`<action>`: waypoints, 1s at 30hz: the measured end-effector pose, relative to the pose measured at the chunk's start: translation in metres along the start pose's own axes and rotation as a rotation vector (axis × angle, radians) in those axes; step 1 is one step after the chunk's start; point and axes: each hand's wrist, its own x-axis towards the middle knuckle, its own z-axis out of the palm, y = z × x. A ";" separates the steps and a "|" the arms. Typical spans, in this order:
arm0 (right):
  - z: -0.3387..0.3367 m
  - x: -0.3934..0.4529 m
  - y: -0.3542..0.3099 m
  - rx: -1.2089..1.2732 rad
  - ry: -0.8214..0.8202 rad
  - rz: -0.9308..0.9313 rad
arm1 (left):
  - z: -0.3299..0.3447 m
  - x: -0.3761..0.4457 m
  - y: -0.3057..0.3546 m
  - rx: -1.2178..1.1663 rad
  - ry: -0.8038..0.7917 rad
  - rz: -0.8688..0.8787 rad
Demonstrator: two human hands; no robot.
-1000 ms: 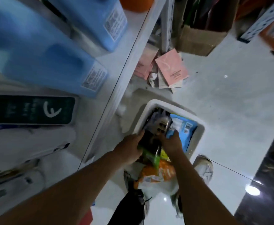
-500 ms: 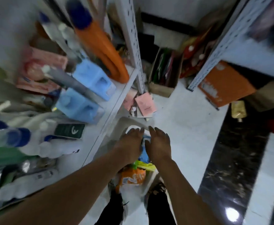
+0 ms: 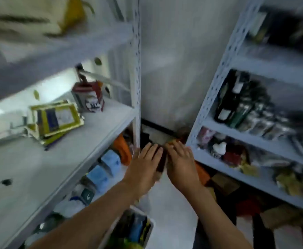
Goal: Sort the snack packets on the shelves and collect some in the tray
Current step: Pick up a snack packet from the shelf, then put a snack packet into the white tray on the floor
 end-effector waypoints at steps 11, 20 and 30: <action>-0.153 0.017 -0.229 0.055 0.225 -0.522 | -0.252 -0.105 -0.054 0.167 0.484 -0.238; -0.159 0.071 -0.341 0.196 0.291 -0.758 | -0.325 -0.172 -0.135 0.232 0.658 -0.557; -0.108 0.174 -0.412 0.121 0.006 -0.697 | -0.326 -0.173 -0.208 0.076 0.557 -0.892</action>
